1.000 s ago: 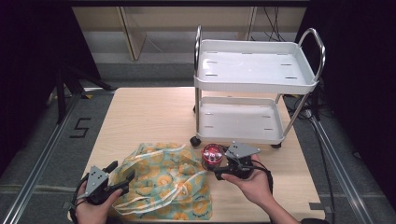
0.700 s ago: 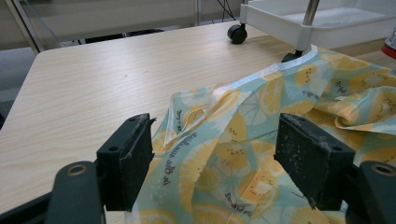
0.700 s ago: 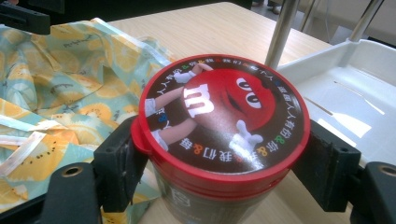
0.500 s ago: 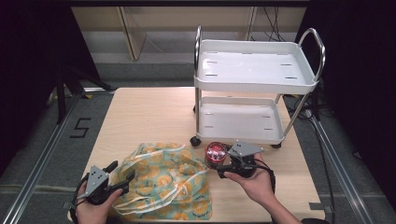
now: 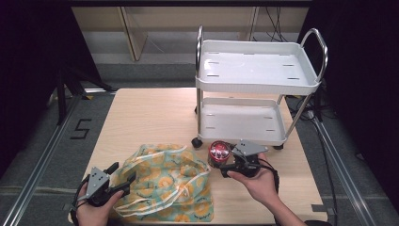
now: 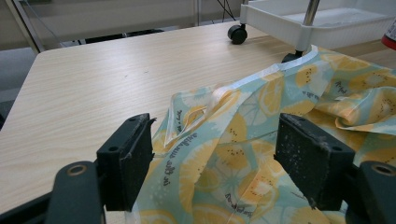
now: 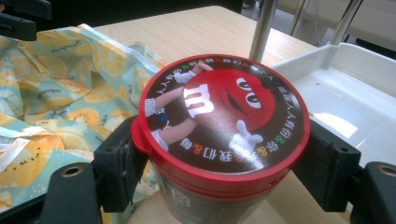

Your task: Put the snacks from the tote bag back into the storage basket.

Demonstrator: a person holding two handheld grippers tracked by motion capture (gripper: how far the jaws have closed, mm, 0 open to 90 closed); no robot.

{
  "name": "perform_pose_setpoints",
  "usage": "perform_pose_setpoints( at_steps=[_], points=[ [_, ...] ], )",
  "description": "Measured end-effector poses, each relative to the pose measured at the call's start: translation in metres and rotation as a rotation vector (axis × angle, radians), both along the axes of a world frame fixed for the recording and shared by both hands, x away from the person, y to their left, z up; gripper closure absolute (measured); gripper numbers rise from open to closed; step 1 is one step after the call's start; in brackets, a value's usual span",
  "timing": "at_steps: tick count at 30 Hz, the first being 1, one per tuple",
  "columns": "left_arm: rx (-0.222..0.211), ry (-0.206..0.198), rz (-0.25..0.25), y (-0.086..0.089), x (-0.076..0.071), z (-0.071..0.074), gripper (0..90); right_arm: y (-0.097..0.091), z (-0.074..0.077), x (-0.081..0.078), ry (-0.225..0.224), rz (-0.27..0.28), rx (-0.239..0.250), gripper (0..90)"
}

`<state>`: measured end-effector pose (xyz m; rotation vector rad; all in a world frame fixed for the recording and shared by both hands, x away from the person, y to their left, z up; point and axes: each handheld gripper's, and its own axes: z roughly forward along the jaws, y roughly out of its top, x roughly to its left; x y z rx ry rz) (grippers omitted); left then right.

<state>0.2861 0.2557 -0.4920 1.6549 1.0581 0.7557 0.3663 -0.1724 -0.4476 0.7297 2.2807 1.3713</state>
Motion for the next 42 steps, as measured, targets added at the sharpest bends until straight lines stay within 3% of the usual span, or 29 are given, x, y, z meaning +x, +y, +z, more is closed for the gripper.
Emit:
perform_pose_setpoints(
  at_steps=[8, 18, 19, 22, 26, 39, 42],
  points=[
    [0.005, -0.002, -0.005, 0.001, 0.0, 0.0, 27.0, 0.001, 0.0, 0.001, 0.008, -0.01, 0.02, 26.1],
    [0.004, 0.0, 0.0, 0.001, 0.0, 0.0, 27.0, -0.003, 0.004, 0.006, -0.011, -0.019, 0.001, 26.1],
    [0.004, 0.0, 0.0, 0.001, 0.0, 0.0, 27.0, -0.002, 0.004, 0.005, 0.006, -0.021, 0.007, 26.1],
    [0.005, 0.0, 0.0, 0.001, 0.0, 0.0, 27.0, -0.003, 0.004, 0.007, -0.007, -0.02, 0.006, 26.1],
    [0.005, 0.004, 0.004, 0.001, -0.001, 0.0, 27.0, -0.004, 0.004, 0.008, 0.012, -0.02, 0.008, 26.1],
    [0.005, 0.001, 0.005, 0.001, -0.001, 0.001, 27.0, -0.003, 0.007, 0.013, -0.017, -0.026, 0.006, 26.1],
    [0.005, 0.001, 0.004, 0.001, -0.001, 0.0, 27.0, -0.004, 0.008, 0.013, -0.002, -0.032, 0.003, 26.1]
  ],
)
